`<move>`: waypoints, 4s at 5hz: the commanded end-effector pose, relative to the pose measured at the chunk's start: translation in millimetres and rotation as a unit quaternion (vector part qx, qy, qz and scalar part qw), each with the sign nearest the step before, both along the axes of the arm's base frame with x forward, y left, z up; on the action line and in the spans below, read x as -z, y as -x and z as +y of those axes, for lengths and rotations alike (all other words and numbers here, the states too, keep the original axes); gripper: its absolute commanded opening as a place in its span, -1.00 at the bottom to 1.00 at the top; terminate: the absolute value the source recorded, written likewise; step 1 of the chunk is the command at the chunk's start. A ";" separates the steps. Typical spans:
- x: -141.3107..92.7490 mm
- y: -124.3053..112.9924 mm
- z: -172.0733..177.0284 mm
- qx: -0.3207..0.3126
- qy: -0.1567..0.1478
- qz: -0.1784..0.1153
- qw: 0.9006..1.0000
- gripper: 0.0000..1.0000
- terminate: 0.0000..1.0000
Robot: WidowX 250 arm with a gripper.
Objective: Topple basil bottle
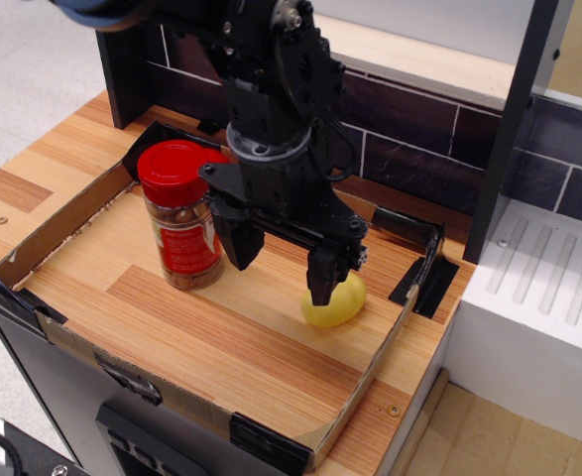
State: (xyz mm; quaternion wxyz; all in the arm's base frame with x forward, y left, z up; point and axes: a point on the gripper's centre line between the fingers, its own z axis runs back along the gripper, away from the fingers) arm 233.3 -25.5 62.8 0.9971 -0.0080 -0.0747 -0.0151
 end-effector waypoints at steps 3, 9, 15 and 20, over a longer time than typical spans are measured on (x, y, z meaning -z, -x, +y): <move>3.7 30.4 12.4 0.056 0.003 0.009 0.998 1.00 -1.00; -33.5 9.2 91.5 -0.051 -0.046 -0.003 0.998 1.00 -1.00; -34.2 -13.5 94.4 -0.079 -0.048 -0.011 0.996 1.00 -1.00; -34.6 -21.7 91.6 -0.038 -0.020 -0.009 0.999 -1.00 -1.00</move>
